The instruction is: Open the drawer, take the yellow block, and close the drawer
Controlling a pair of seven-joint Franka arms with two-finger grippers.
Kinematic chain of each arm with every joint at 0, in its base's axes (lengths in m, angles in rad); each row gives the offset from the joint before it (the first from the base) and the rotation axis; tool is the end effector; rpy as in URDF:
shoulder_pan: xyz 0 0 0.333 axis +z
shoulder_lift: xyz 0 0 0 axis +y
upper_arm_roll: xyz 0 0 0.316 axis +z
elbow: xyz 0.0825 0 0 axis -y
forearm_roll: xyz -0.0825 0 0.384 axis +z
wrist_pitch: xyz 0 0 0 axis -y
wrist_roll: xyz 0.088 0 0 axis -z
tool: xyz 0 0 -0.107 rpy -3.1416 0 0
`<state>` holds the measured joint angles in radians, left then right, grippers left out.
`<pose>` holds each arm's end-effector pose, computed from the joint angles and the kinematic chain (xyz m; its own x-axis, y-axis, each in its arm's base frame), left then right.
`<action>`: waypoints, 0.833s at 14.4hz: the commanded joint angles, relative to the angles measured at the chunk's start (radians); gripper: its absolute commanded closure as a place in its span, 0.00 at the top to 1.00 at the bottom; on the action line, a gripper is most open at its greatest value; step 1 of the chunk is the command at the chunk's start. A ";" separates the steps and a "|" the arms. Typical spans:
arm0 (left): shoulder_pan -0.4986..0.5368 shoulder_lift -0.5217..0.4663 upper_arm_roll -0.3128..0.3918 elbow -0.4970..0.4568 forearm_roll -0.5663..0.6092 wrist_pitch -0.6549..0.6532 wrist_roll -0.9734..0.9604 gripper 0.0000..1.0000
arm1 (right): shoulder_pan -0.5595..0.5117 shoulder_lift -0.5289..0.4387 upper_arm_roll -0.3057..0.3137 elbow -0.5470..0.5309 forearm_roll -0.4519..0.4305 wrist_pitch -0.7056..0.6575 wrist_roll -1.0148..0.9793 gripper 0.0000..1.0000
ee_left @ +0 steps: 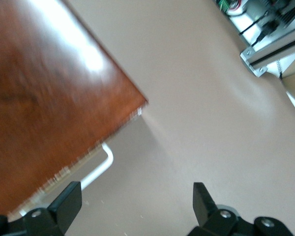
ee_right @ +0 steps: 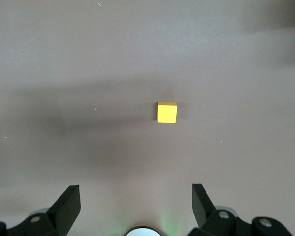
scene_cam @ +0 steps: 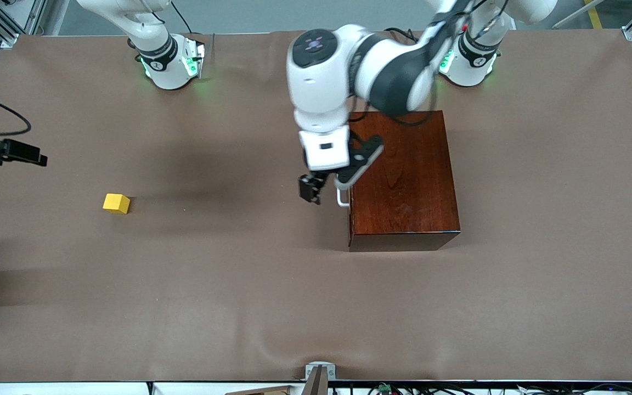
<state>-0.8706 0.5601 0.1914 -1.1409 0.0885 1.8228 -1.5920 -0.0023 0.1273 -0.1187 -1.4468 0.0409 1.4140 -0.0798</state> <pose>0.5470 -0.4809 0.4995 0.6311 0.7532 0.1852 0.7441 -0.6554 0.1298 0.5727 -0.0602 0.5980 0.9872 -0.0348 -0.1559 -0.0413 -0.9984 -0.0384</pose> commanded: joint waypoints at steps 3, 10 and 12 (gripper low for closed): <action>0.096 -0.106 -0.010 -0.042 0.014 -0.083 0.254 1.00 | -0.004 -0.126 0.034 -0.043 0.013 -0.027 0.017 1.00; 0.231 -0.150 -0.018 -0.042 0.008 -0.112 0.535 1.00 | -0.022 -0.193 0.071 -0.092 0.010 -0.030 0.104 1.00; 0.264 -0.160 -0.018 -0.042 0.008 -0.112 0.605 1.00 | -0.022 -0.192 0.071 -0.090 0.002 -0.032 0.098 1.00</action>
<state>-0.6366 0.4361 0.1877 -1.1555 0.0885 1.7225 -1.0521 -0.0063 -0.0361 -0.0598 -1.5080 0.0406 1.3815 0.0085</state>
